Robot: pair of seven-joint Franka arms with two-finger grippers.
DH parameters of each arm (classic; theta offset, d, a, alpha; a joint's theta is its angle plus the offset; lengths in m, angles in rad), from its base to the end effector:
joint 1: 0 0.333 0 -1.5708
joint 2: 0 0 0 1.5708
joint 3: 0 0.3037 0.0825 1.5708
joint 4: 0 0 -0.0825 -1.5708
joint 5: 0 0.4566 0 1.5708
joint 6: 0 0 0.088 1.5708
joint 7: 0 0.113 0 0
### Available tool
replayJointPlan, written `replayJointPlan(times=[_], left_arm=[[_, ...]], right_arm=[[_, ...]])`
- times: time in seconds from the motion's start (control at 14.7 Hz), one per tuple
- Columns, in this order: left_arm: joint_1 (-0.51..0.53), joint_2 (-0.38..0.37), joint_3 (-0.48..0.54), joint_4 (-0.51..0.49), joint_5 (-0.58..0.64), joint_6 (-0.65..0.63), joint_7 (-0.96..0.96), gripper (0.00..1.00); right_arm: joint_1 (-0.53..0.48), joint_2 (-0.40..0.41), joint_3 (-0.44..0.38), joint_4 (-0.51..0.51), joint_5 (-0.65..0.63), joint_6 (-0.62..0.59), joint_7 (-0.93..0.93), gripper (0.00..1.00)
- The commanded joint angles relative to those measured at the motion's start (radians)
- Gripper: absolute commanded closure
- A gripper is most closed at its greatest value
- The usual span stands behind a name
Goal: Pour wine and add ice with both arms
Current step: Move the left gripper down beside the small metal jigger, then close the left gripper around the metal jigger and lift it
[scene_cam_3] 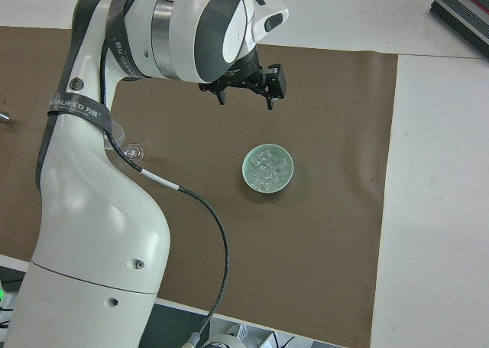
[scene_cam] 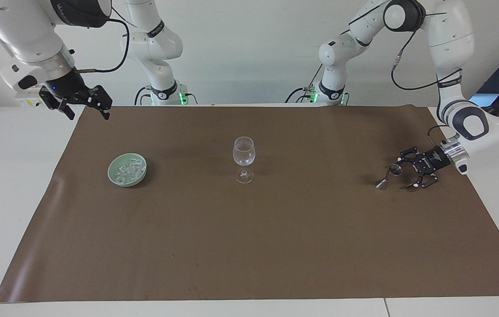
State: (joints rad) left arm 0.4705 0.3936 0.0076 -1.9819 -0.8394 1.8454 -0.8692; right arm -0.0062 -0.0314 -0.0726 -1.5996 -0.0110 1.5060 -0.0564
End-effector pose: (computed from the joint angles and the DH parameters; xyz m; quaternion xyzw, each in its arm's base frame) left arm 0.5687 0.2236 0.1874 0.5586 0.7139 -0.3021 0.2951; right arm 0.6081 -0.0499 0.6045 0.9994 -0.0113 -0.0314 0.0022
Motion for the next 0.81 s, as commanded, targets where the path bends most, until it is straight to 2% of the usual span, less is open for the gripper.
replayJointPlan(times=[0.0,0.14,0.41,0.75], left_arm=[[-0.003,-0.048,-0.006,-0.054,-0.059,-0.021,0.044,0.0],[-0.006,-0.061,-0.006,-0.07,-0.104,-0.054,0.151,0.0],[-0.016,-0.084,-0.006,-0.144,-0.159,-0.037,0.193,0.0],[-0.032,-0.084,-0.006,-0.144,-0.245,-0.015,0.185,0.0]], right_arm=[[-0.006,-0.018,0.004,-0.02,0.017,-0.004,0.012,0.0],[-0.006,-0.018,0.004,-0.02,0.017,-0.004,0.012,0.0],[-0.006,-0.018,0.004,-0.02,0.017,-0.004,0.012,0.0],[-0.006,-0.018,0.004,-0.02,0.017,-0.004,0.012,0.0]])
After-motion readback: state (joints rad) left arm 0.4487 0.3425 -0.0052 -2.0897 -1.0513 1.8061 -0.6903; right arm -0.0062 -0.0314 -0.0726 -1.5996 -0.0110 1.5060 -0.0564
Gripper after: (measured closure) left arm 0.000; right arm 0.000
